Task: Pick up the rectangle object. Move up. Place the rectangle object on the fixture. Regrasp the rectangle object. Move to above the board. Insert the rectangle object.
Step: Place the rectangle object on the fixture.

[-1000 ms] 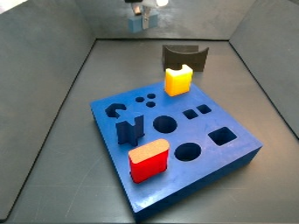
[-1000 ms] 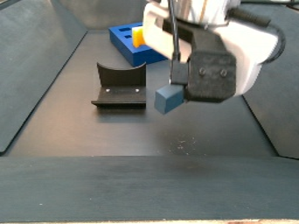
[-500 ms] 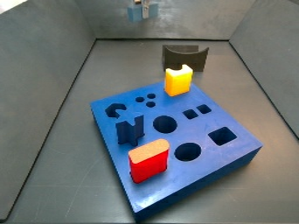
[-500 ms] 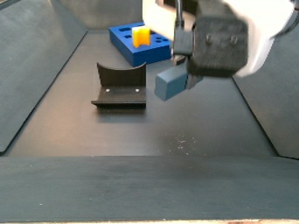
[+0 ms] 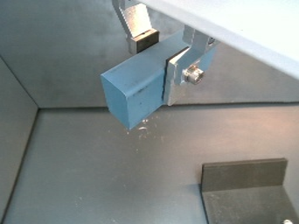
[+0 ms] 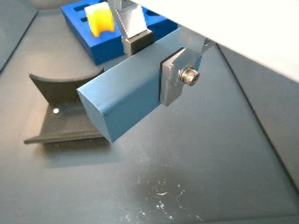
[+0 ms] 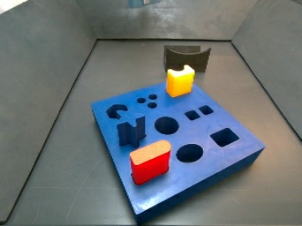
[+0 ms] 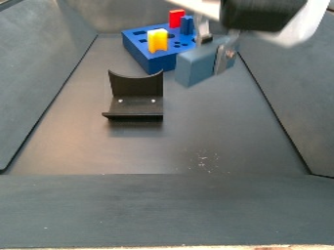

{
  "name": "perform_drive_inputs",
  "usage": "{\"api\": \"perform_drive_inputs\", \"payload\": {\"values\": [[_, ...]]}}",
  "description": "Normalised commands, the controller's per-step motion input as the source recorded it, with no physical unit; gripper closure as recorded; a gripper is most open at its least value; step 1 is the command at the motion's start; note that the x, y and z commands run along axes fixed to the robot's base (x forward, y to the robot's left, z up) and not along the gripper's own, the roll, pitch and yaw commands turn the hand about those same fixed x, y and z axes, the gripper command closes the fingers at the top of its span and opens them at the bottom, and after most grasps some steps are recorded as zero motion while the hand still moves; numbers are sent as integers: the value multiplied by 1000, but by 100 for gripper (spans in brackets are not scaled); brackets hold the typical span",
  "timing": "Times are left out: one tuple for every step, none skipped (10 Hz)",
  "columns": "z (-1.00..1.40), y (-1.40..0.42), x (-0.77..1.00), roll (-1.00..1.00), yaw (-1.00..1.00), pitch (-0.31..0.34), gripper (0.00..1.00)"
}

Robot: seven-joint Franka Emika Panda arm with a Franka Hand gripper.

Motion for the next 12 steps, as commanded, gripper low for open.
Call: {"api": "perform_drive_inputs", "payload": {"values": [[194, -6, -4, 141, 32, 178, 100], [-163, -970, 1000, 20, 1000, 49, 100], [-208, -938, 1000, 20, 1000, 48, 100], [-190, -889, 1000, 21, 1000, 47, 100], [-156, -785, 1000, 22, 1000, 52, 100], [-146, -696, 1000, 24, 1000, 57, 100], [-133, -557, 1000, 29, 1000, 62, 100], [-127, -495, 1000, 32, 1000, 66, 100], [-107, -403, 1000, 37, 1000, 75, 100], [-93, -338, 1000, 41, 1000, 85, 100], [-79, -272, 1000, 46, 1000, 100, 100], [-50, -161, 843, 54, 1000, 127, 100]]}}
